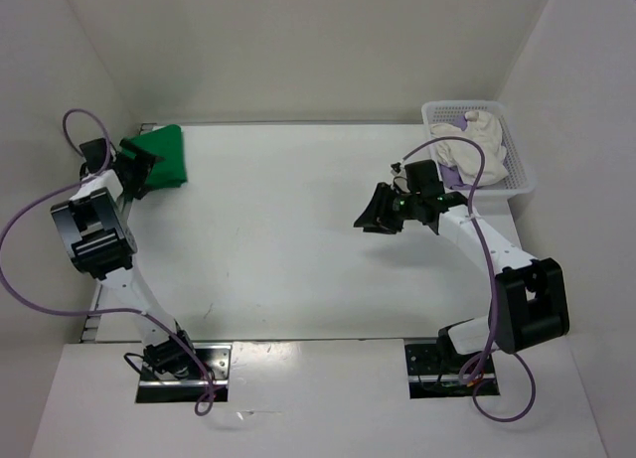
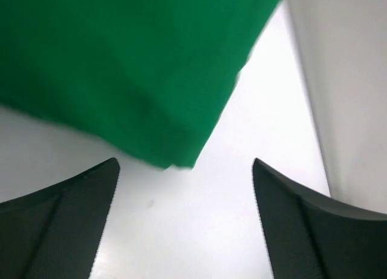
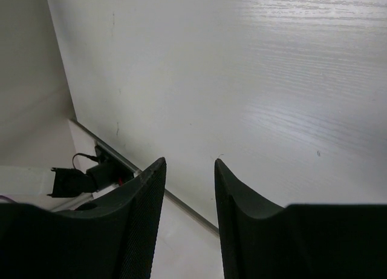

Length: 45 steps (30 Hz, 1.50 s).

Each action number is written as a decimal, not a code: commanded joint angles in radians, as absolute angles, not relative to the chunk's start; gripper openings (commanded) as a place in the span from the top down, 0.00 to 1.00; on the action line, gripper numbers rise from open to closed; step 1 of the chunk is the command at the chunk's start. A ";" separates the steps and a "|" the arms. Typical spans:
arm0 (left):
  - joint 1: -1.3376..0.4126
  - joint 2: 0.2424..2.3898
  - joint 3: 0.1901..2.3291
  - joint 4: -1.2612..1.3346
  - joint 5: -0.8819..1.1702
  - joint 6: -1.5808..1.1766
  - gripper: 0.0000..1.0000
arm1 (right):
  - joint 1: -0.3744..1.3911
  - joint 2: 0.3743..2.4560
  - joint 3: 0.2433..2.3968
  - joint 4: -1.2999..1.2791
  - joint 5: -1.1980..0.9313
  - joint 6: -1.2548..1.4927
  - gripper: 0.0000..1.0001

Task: Fold and stack the t-shirts
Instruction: Put the neatly folded tshirt into the corner of the board with the left arm, then grab crumpled tshirt from bin with the right arm

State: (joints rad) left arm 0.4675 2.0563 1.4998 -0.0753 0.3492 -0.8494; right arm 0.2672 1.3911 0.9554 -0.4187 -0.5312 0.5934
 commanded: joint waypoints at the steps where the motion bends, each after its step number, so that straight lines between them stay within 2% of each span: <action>1: 0.477 1.976 1.439 -0.077 0.363 -0.818 0.00 | 0.258 1.367 0.954 -0.434 -0.554 0.566 0.56; 3: 0.477 1.944 1.408 -0.077 0.417 -0.834 0.00 | 0.258 1.367 0.982 -0.434 -0.563 0.555 0.56; 9: 0.477 1.757 1.114 -0.012 0.408 -0.862 0.00 | 0.249 1.387 1.061 -0.439 -0.520 0.561 0.58; 11: 0.445 1.712 1.066 -0.017 0.408 -0.830 0.00 | 0.238 1.413 1.098 -0.428 -0.482 0.589 0.70; 12: 0.427 1.660 1.028 -0.017 0.408 -0.821 0.00 | 0.223 1.426 1.118 -0.428 -0.468 0.589 0.82; 14: 0.345 1.577 0.993 -0.026 0.394 -0.807 0.00 | 0.209 1.477 1.200 -0.440 -0.351 0.598 0.93; 16: 0.223 1.536 0.970 -0.040 0.383 -0.779 0.10 | 0.167 1.517 1.309 -0.466 -0.267 0.588 0.95; 18: 0.119 1.485 0.960 -0.051 0.374 -0.766 0.27 | 0.112 1.574 1.394 -0.498 -0.113 0.577 0.95; 19: 0.010 1.473 0.960 -0.075 0.361 -0.755 0.39 | 0.094 1.591 1.464 -0.499 -0.063 0.577 0.95; 21: -0.098 1.453 0.916 -0.075 0.360 -0.764 0.45 | 0.043 1.650 1.534 -0.512 0.041 0.566 0.92; 25: -0.282 1.428 0.852 -0.063 0.385 -0.792 0.45 | -0.107 1.791 1.719 -0.586 0.161 0.531 0.89; 29: -0.399 1.393 0.790 -0.063 0.410 -0.805 0.41 | -0.195 1.885 1.744 -0.586 0.202 0.531 0.72; 30: -0.431 1.393 0.781 -0.063 0.410 -0.805 0.41 | -0.195 1.917 1.744 -0.562 0.202 0.531 0.63; 33: -0.455 1.381 0.770 -0.075 0.410 -0.796 0.38 | -0.209 1.986 1.781 -0.569 0.186 0.509 0.52; 39: -0.456 1.362 0.741 -0.075 0.410 -0.796 0.37 | -0.209 2.075 1.832 -0.560 0.153 0.476 0.46; 44: -0.456 1.382 0.753 -0.075 0.420 -0.796 0.35 | -0.209 2.153 1.905 -0.580 0.170 0.476 0.46; 45: -0.456 1.382 0.762 -0.075 0.420 -0.796 0.35 | -0.209 2.154 1.914 -0.580 0.170 0.476 0.49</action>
State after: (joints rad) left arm -0.4553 1.3872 0.7498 -0.0982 0.3996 -0.7921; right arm -0.2134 2.1376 1.8351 -0.5880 0.1474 0.4927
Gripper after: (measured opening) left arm 0.647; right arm 0.527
